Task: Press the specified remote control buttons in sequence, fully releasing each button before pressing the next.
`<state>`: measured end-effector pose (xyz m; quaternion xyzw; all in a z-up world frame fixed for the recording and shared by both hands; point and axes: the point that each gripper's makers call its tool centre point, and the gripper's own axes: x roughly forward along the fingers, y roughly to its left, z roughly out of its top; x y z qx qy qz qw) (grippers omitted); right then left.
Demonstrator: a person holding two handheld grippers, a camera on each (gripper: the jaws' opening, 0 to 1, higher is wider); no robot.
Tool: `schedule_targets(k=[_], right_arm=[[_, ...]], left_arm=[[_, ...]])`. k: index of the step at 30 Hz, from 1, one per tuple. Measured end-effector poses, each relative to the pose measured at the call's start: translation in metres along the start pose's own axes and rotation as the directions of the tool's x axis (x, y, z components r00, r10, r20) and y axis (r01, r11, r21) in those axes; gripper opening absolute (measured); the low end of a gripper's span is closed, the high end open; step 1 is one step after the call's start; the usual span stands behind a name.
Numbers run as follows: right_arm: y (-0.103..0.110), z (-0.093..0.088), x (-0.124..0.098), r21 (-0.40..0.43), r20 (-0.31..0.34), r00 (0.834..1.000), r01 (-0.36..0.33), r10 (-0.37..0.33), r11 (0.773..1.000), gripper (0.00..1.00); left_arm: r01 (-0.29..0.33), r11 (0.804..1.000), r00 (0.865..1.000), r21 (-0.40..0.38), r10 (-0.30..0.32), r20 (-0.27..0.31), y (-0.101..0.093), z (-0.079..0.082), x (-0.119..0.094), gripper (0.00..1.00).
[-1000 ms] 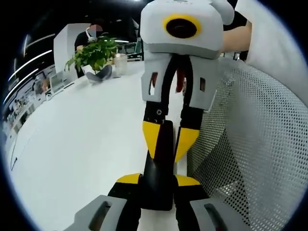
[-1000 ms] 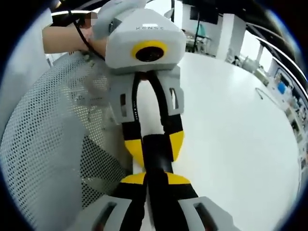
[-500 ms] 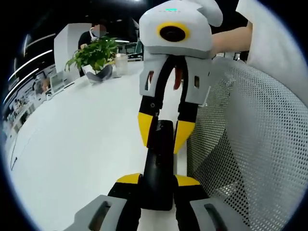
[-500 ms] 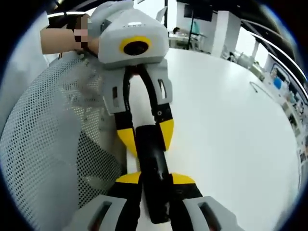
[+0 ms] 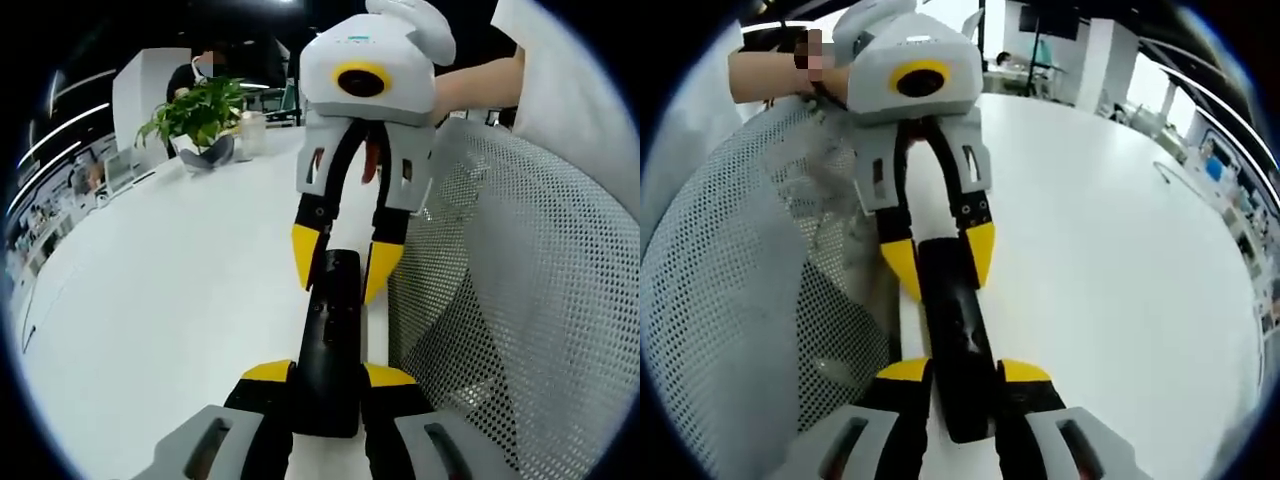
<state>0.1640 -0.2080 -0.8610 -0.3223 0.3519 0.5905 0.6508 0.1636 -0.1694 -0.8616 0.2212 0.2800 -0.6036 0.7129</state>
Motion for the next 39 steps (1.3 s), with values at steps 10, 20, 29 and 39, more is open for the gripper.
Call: schedule_targets(k=[10, 20, 29, 39], right_arm=[[-0.002, -0.007, 0.0, 0.001, -0.007, 1.0, 0.016, -0.016, 1.0, 0.23], [-0.003, -0.011, -0.001, 0.009, 0.005, 1.0, 0.027, -0.027, 1.0, 0.23], [-0.005, -0.018, -0.004, 0.011, 0.005, 0.999, 0.038, -0.038, 0.999, 0.24], [-0.004, -0.017, -0.004, -0.01, -0.004, 0.999, 0.037, -0.037, 0.999, 0.22]], left_arm=[[-0.001, 1.0, 1.0, -0.002, 0.001, 0.002, 0.0, 0.0, 0.0, 0.25], [-0.002, 1.0, 1.0, -0.003, 0.002, 0.004, 0.0, -0.001, 0.0, 0.25], [-0.004, 1.0, 1.0, -0.004, 0.004, 0.004, 0.0, -0.001, 0.0, 0.25], [-0.005, 1.0, 1.0, 0.002, 0.005, -0.002, -0.001, 0.0, 0.0, 0.25]])
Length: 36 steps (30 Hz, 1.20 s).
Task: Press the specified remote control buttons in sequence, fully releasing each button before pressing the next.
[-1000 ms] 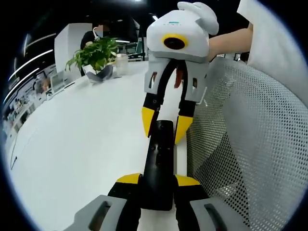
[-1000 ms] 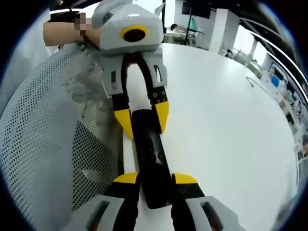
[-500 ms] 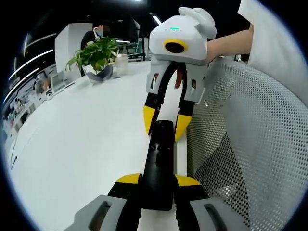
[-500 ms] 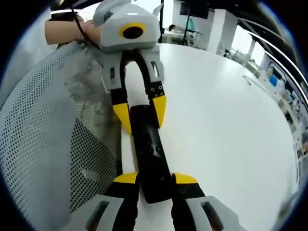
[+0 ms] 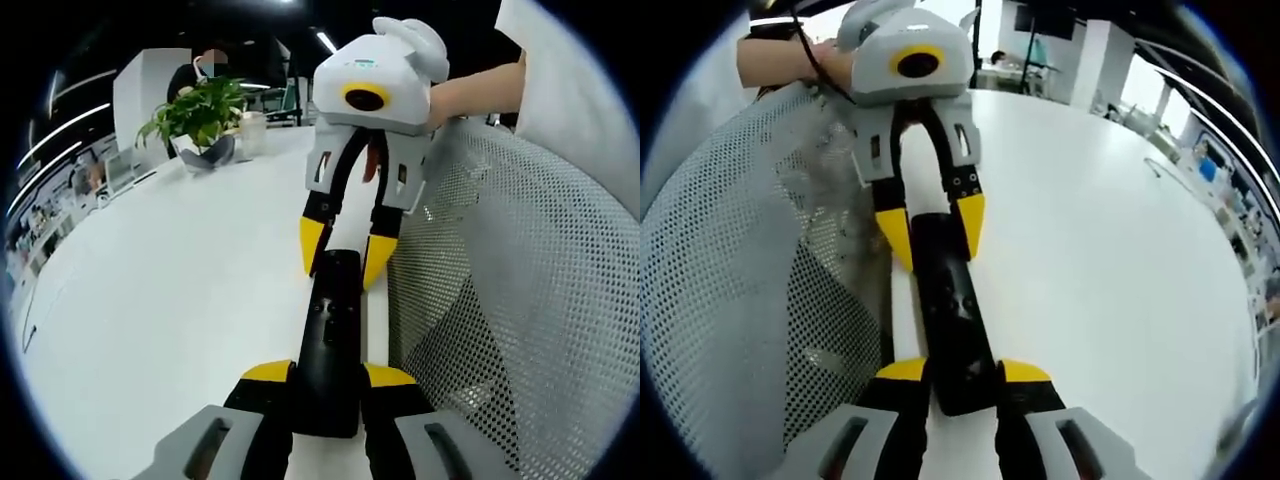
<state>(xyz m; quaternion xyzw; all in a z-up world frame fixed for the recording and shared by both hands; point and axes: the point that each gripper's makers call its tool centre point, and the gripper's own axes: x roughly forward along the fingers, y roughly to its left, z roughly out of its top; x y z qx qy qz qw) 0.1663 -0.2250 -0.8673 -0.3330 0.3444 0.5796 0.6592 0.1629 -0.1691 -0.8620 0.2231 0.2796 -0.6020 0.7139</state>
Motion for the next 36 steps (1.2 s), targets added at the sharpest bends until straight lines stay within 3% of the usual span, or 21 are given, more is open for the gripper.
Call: schedule_targets(k=[4, 7, 10, 17, 23, 28, 31, 32, 36], right_arm=[[0.0, 0.0, 0.0, -0.008, 0.006, 1.0, 0.004, -0.004, 1.0, 0.22], [0.0, 0.0, -0.001, 0.0, 0.01, 1.0, 0.006, -0.006, 1.0, 0.22], [-0.001, 0.0, 0.0, 0.018, 0.012, 1.0, 0.012, -0.013, 1.0, 0.22], [-0.001, 0.0, 0.001, 0.051, 0.022, 1.0, 0.011, -0.012, 0.999, 0.21], [-0.001, 0.0, 0.0, 0.055, 0.026, 1.0, 0.01, -0.012, 0.998, 0.21], [-0.002, 0.0, 0.001, 0.057, 0.028, 1.0, 0.012, -0.014, 0.998, 0.21], [-0.002, 0.0, 0.001, 0.06, 0.03, 0.999, 0.012, -0.014, 0.998, 0.21], [-0.002, 0.0, 0.001, 0.061, 0.03, 0.999, 0.013, -0.015, 0.998, 0.21], [-0.002, 0.0, 0.001, 0.069, 0.036, 0.999, 0.015, -0.018, 0.998, 0.21]], left_arm=[[0.001, 1.0, 1.0, -0.002, -0.001, -0.008, 0.0, 0.001, 0.0, 0.25], [0.002, 0.998, 1.0, -0.065, -0.003, -0.013, 0.003, 0.002, 0.0, 0.27], [-0.006, 0.997, 1.0, -0.073, 0.006, -0.004, 0.005, 0.005, -0.005, 0.28], [-0.081, 0.987, 0.992, -0.142, 0.094, 0.086, 0.023, 0.027, -0.027, 0.32], [-0.123, 0.977, 0.981, -0.176, 0.146, 0.126, 0.029, 0.038, -0.047, 0.35], [-0.163, 0.959, 0.959, -0.23, 0.208, 0.191, 0.032, 0.051, -0.068, 0.36], [-0.206, 0.938, 0.929, -0.277, 0.276, 0.247, 0.039, 0.061, -0.083, 0.37], [-0.209, 0.936, 0.925, -0.284, 0.284, 0.253, 0.039, 0.062, -0.085, 0.37], [-0.255, 0.891, 0.86, -0.377, 0.387, 0.332, 0.05, 0.073, -0.106, 0.39]])
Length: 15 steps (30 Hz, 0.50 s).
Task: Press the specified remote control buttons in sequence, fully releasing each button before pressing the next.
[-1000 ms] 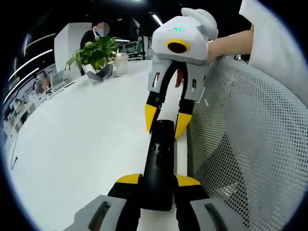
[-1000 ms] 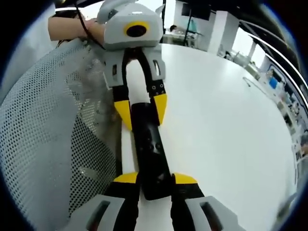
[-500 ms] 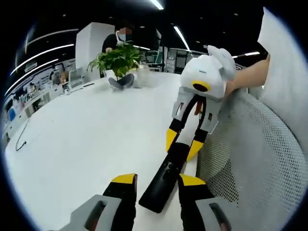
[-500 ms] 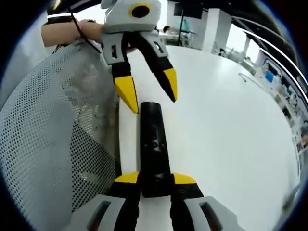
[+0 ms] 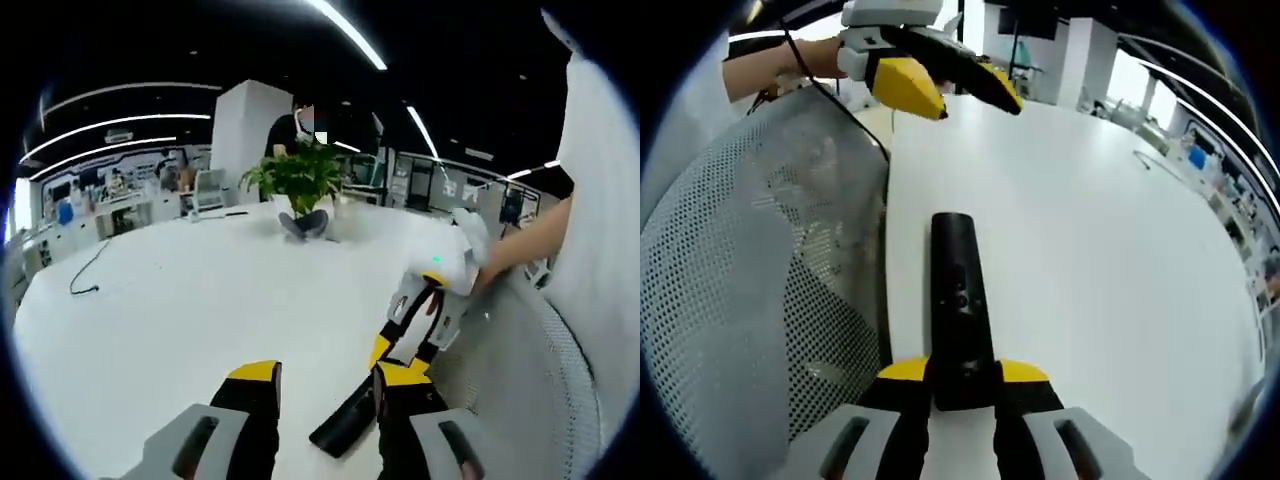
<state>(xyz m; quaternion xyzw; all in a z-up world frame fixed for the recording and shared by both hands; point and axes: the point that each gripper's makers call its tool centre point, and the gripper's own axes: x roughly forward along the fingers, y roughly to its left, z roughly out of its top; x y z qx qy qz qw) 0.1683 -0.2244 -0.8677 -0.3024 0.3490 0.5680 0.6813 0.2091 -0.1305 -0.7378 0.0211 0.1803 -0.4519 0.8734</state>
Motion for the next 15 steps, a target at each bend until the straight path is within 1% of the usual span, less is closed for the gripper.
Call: schedule_targets(k=[3, 5, 7, 8, 12, 15], right_arm=[[-0.001, 0.0, 0.0, 0.005, 0.004, 1.0, 0.002, -0.002, 1.0, 0.21], [-0.001, 0.0, 0.001, 0.005, 0.004, 1.0, 0.003, -0.003, 1.0, 0.21], [0.0, 0.0, 0.001, 0.006, 0.004, 1.0, 0.003, -0.003, 1.0, 0.21], [0.0, 0.001, 0.0, 0.006, 0.005, 1.0, 0.003, -0.003, 1.0, 0.21], [0.0, 0.001, 0.0, 0.008, 0.008, 1.0, 0.003, -0.003, 1.0, 0.21], [0.0, 0.001, 0.0, 0.009, 0.011, 1.0, 0.002, -0.002, 1.0, 0.21]], left_arm=[[-0.082, 0.997, 0.996, -0.012, 0.082, 0.024, 0.012, 0.004, -0.011, 0.4], [-0.133, 0.991, 0.99, -0.021, 0.134, 0.043, 0.019, 0.007, -0.018, 0.45], [-0.158, 0.987, 0.985, -0.036, 0.16, 0.057, 0.022, 0.009, -0.023, 0.5], [-0.183, 0.982, 0.98, -0.039, 0.186, 0.07, 0.024, 0.01, -0.028, 0.5], [-0.25, 0.967, 0.963, -0.041, 0.253, 0.093, 0.031, 0.01, -0.041, 0.51], [-0.276, 0.96, 0.954, -0.052, 0.28, 0.106, 0.035, 0.011, -0.046, 0.56]])
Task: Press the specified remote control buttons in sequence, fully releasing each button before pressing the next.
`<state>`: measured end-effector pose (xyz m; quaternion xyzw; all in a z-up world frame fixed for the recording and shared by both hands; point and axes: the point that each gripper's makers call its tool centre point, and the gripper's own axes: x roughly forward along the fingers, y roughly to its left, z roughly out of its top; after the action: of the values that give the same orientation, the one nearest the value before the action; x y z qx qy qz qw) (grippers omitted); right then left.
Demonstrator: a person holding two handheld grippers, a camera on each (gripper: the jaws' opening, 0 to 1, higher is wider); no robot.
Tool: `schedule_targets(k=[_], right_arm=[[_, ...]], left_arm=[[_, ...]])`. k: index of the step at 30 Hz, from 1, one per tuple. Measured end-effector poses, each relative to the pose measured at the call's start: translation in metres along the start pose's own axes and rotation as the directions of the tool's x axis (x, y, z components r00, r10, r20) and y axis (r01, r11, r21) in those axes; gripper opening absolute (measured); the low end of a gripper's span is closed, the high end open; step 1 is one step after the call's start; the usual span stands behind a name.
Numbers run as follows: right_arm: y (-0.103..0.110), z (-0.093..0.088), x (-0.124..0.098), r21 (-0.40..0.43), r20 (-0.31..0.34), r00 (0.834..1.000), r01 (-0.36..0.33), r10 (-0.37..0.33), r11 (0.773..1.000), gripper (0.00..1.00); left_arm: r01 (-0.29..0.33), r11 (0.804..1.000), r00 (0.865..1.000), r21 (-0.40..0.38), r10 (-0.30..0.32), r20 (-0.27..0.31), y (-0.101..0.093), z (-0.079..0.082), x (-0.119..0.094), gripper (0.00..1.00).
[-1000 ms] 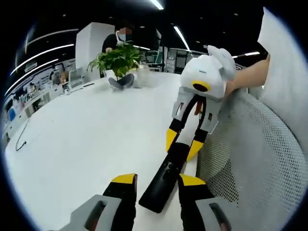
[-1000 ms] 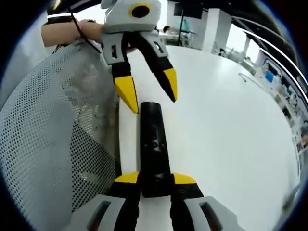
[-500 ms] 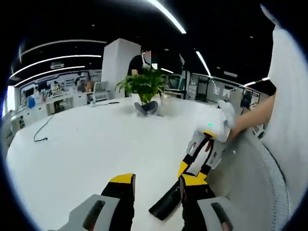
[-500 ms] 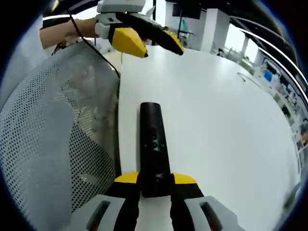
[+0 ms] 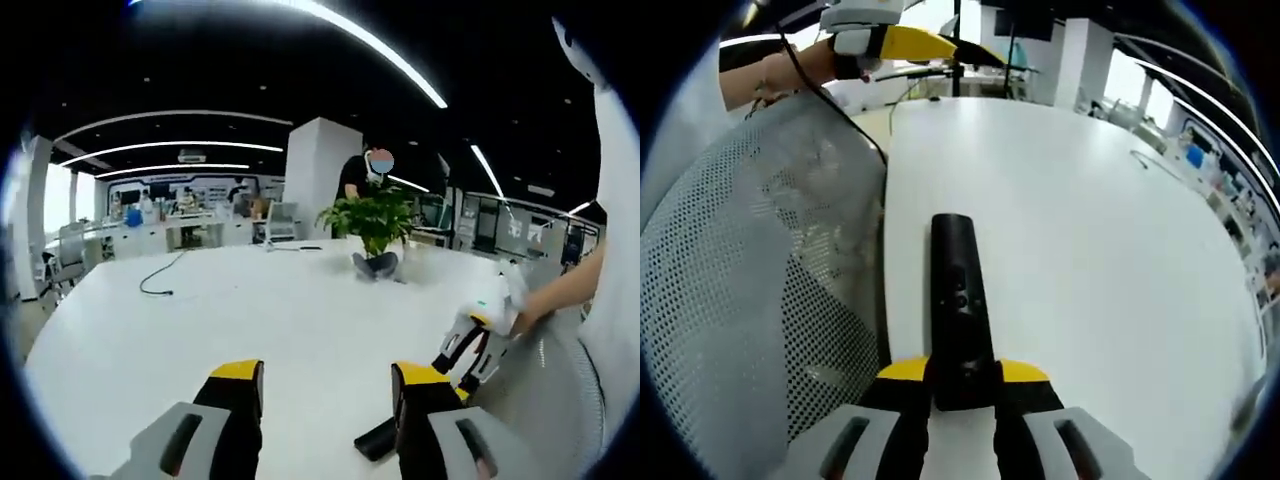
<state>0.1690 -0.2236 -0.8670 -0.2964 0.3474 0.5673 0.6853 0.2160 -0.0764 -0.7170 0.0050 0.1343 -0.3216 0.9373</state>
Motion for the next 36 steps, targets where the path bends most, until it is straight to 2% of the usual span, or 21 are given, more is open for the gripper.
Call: schedule_targets(k=[5, 7, 10, 15, 18, 22, 28, 32, 34, 36], right_arm=[[0.0, 0.0, 0.0, 0.0, 0.003, 1.0, 0.0, 0.0, 1.0, 0.21], [0.0, 0.0, 0.0, 0.001, 0.004, 1.0, 0.0, 0.0, 1.0, 0.21], [-0.001, 0.0, 0.001, 0.001, 0.005, 1.0, 0.001, -0.001, 1.0, 0.21], [-0.001, 0.001, 0.001, 0.002, 0.006, 1.0, 0.001, -0.001, 1.0, 0.21], [-0.001, 0.001, 0.001, 0.002, 0.007, 1.0, 0.001, -0.001, 1.0, 0.21], [-0.001, 0.002, 0.001, 0.005, 0.007, 1.0, 0.002, -0.002, 1.0, 0.21], [-0.001, 0.002, 0.001, 0.0, 0.007, 1.0, 0.001, -0.001, 1.0, 0.21], [-0.001, 0.002, 0.001, 0.002, 0.006, 1.0, 0.003, -0.003, 1.0, 0.21], [-0.001, 0.002, 0.001, 0.001, 0.003, 1.0, 0.004, -0.004, 1.0, 0.21], [-0.001, 0.002, 0.002, 0.002, 0.001, 1.0, 0.004, -0.004, 1.0, 0.21]], left_arm=[[-0.062, 0.998, 0.998, -0.001, 0.062, 0.031, 0.011, 0.007, -0.004, 0.64], [-0.097, 0.995, 0.992, 0.016, 0.095, 0.083, 0.017, 0.016, -0.006, 0.7], [-0.133, 0.991, 0.985, 0.015, 0.13, 0.11, 0.025, 0.02, -0.01, 0.75], [-0.186, 0.982, 0.976, 0.039, 0.181, 0.121, 0.038, 0.022, -0.016, 0.81], [-0.232, 0.971, 0.965, 0.054, 0.223, 0.136, 0.046, 0.024, -0.02, 0.84], [-0.296, 0.955, 0.939, 0.014, 0.288, 0.187, 0.06, 0.03, -0.028, 0.92], [-0.312, 0.95, 0.928, -0.028, 0.311, 0.207, 0.067, 0.028, -0.032, 0.94], [-0.303, 0.95, 0.913, -0.07, 0.31, 0.265, 0.068, 0.037, -0.036, 0.94], [-0.303, 0.951, 0.915, -0.066, 0.309, 0.26, 0.068, 0.035, -0.035, 0.94], [-0.3, 0.953, 0.925, -0.048, 0.303, 0.228, 0.068, 0.029, -0.032, 0.94]])
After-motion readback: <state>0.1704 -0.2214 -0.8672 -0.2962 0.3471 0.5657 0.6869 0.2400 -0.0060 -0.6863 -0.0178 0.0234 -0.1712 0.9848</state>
